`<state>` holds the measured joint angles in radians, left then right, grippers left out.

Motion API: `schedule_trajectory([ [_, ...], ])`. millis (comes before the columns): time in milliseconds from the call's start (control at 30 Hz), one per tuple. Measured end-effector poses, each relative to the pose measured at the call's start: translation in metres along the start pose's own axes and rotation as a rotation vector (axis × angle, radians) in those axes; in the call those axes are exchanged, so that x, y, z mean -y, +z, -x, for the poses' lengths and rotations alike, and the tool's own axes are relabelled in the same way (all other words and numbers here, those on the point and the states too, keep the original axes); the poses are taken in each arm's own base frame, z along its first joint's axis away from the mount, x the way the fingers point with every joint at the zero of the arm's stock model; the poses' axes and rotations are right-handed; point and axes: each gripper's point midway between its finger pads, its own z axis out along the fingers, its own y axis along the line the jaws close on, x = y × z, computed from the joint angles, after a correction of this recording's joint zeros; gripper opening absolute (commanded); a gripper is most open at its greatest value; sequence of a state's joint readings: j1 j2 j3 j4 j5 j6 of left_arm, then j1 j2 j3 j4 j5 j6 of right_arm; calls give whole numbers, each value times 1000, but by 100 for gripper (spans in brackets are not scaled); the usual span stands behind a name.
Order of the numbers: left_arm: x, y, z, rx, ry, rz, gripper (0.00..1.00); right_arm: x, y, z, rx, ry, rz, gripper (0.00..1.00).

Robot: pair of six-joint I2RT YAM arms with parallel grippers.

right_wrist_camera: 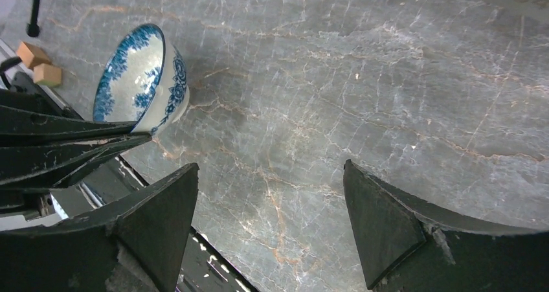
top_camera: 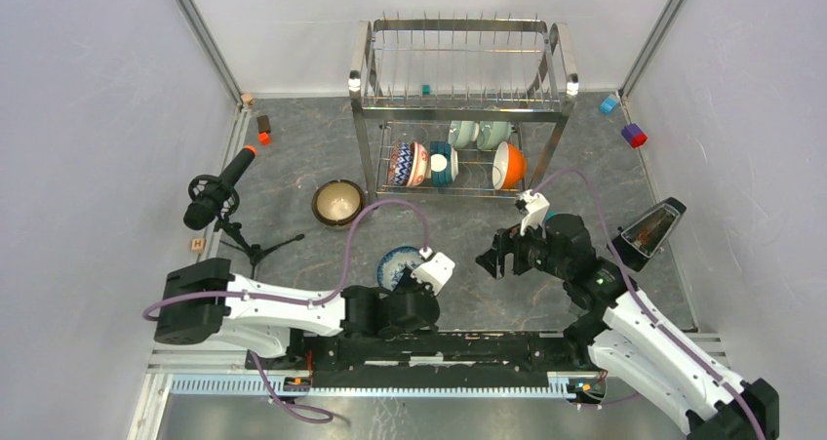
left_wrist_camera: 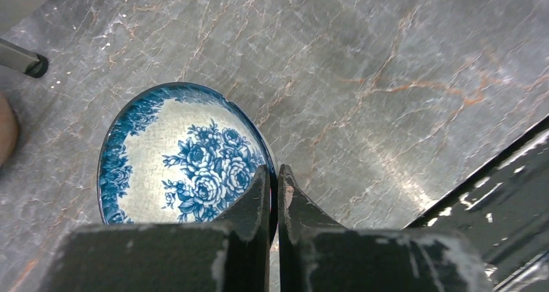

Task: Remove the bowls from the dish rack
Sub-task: Pick up the bowl from the dish rack.

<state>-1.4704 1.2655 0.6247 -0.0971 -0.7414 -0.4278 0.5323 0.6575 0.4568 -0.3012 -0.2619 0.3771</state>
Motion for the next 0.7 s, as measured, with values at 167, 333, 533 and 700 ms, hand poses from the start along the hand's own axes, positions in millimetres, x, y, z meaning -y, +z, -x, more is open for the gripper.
schedule_trajectory([
  [167,5,-1,-10,-28,105,29,2,-1,8,-10,-50,-25,-18,87],
  [333,17,-4,-11,-31,183,13,2,-10,12,-9,-49,-43,10,86],
  [533,37,-9,-23,-57,279,-79,2,-22,24,-22,-113,-82,23,85],
  [700,56,-14,-27,-63,359,-186,2,-28,30,-26,-146,-110,20,84],
])
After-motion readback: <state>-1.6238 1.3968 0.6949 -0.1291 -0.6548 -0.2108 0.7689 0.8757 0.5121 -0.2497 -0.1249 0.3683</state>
